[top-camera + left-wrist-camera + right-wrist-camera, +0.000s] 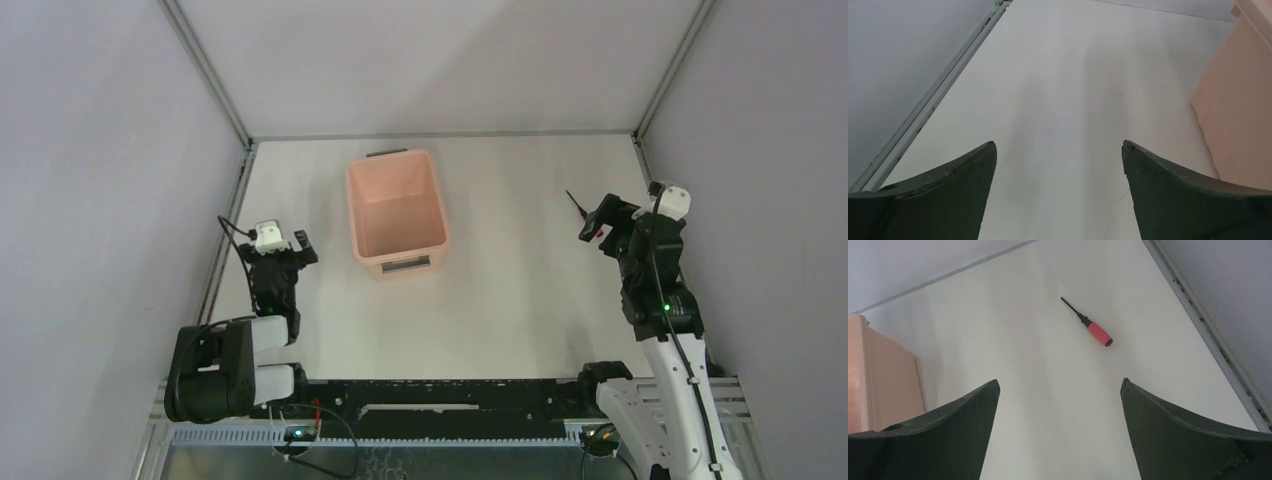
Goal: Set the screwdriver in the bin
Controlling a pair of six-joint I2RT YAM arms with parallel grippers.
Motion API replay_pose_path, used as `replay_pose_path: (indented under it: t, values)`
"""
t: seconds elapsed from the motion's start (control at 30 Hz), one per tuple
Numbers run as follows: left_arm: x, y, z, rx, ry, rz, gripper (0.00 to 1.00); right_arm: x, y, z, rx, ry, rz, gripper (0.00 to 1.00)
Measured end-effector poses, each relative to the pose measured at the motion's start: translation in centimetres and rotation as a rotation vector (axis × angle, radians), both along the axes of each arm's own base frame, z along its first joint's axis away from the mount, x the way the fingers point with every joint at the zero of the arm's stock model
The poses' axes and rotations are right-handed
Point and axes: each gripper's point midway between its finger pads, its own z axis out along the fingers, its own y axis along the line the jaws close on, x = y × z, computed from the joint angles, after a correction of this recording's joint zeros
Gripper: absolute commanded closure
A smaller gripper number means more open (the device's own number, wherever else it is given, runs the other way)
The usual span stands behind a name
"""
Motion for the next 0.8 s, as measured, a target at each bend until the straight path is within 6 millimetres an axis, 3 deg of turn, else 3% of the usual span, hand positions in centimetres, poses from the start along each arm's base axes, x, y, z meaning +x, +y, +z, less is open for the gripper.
replay_pose_path:
  t: [0.17,0.33,0.57,0.67,0.8]
  values:
    - [0.0,0.0,0.0,0.0,0.0,0.0,0.0,-0.1,-0.1,0.1,-0.005,-0.004,0.0,0.0]
    - [0.0,0.0,0.0,0.0,0.0,0.0,0.0,1.5,0.9,-1.7,-0.034,0.074,0.081,0.0]
    - [0.0,0.0,0.0,0.0,0.0,0.0,0.0,6.2,0.8,-5.9,-0.129,0.31,0.188,0.01]
    - [0.0,0.0,0.0,0.0,0.0,0.0,0.0,8.7,-0.7,-8.1,-0.177,0.424,0.213,0.0]
    - [0.0,0.0,0.0,0.0,0.0,0.0,0.0,11.4,-3.0,-13.0,-0.227,0.59,0.259,0.0]
